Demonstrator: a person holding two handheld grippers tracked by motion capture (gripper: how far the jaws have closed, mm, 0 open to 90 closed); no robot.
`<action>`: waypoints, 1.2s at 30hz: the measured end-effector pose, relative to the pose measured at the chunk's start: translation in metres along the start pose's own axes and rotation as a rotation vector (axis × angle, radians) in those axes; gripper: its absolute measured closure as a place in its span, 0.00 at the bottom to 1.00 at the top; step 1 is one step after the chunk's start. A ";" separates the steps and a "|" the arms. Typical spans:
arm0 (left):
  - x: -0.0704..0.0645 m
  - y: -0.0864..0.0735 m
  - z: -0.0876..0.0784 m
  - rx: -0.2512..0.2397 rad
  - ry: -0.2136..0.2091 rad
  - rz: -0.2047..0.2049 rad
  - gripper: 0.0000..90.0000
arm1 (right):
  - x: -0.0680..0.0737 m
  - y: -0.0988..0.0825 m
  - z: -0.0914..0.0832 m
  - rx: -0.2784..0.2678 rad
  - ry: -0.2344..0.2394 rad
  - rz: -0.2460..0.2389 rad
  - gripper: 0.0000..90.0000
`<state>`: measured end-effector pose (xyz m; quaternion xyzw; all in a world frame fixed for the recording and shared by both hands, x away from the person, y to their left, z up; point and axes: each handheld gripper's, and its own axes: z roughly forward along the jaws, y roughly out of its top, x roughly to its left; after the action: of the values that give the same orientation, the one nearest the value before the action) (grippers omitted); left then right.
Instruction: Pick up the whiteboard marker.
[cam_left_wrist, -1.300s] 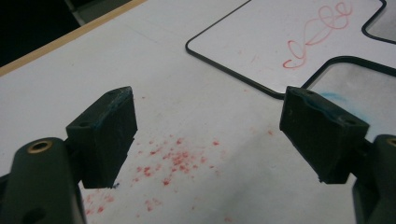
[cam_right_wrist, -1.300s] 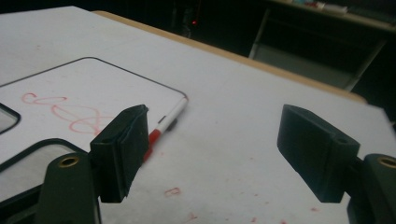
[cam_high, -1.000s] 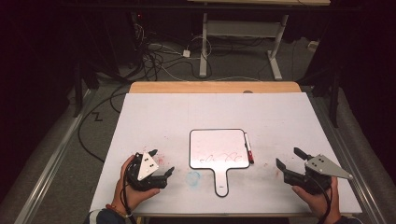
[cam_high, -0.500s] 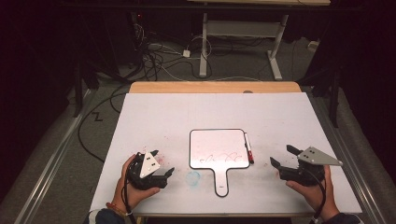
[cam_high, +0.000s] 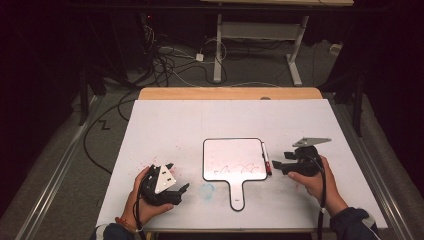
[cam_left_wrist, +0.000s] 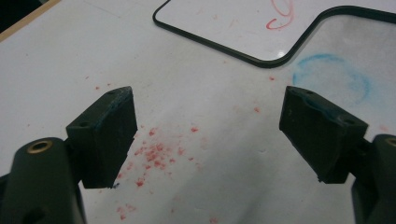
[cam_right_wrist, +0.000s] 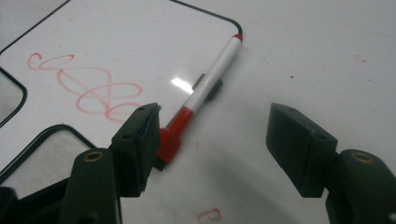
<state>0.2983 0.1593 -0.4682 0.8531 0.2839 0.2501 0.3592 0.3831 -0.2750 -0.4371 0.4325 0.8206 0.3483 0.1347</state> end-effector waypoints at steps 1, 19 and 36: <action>0.000 0.000 0.000 -0.001 -0.002 0.000 0.20 | -0.001 0.004 0.004 -0.002 -0.003 0.012 0.40; -0.001 -0.001 0.001 0.016 -0.013 0.002 0.21 | -0.010 0.035 0.048 0.122 0.092 0.119 0.54; -0.004 0.000 0.003 0.030 -0.031 -0.007 0.21 | -0.002 0.012 0.040 0.144 0.122 0.067 0.90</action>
<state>0.2976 0.1546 -0.4710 0.8611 0.2851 0.2313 0.3516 0.4120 -0.2541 -0.4579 0.4462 0.8354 0.3184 0.0415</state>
